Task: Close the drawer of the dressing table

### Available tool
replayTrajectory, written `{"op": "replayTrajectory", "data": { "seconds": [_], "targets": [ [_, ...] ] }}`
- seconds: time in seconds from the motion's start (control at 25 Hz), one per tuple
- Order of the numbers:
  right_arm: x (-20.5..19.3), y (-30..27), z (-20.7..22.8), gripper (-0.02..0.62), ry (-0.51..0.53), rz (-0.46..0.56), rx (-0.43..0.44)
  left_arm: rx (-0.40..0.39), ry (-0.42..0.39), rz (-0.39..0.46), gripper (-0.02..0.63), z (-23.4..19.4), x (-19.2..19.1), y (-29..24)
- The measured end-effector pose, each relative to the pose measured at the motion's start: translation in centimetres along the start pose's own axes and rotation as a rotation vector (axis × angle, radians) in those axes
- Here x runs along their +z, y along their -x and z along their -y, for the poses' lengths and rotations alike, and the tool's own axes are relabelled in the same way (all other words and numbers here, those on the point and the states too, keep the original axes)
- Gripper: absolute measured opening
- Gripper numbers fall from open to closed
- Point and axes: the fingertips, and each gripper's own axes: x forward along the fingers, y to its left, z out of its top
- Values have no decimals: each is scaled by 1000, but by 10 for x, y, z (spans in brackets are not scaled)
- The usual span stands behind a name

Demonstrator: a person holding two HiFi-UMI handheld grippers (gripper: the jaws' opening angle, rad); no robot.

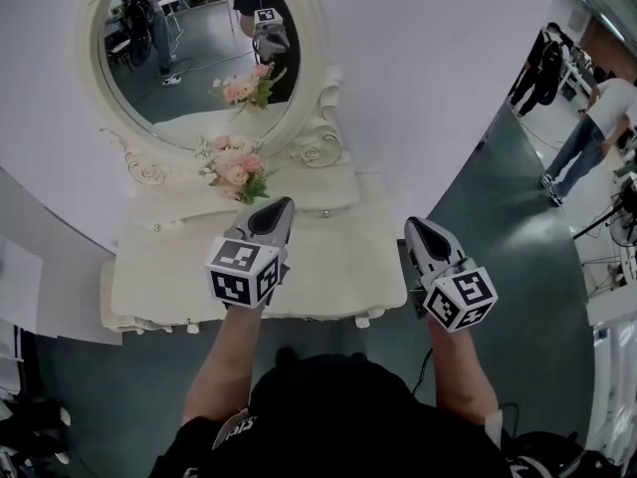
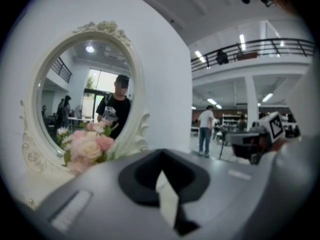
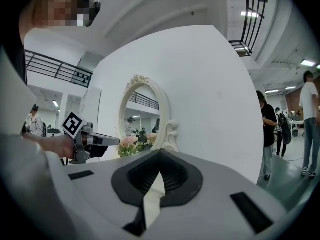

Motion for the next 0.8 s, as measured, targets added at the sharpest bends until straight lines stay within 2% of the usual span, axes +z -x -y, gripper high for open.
{"op": "replayTrajectory", "data": {
  "seconds": [0.24, 0.52, 0.8],
  "targets": [
    [0, 5, 5, -8, 4, -4, 6, -4, 8, -5, 9, 8, -4, -3],
    [-3, 1, -1, -8, -7, -18, 50, 48, 22, -8, 9, -3, -12, 10],
    [-3, -2, -1, -8, -20, -6, 54, 16, 12, -14, 9, 8, -12, 0]
  ]
}}
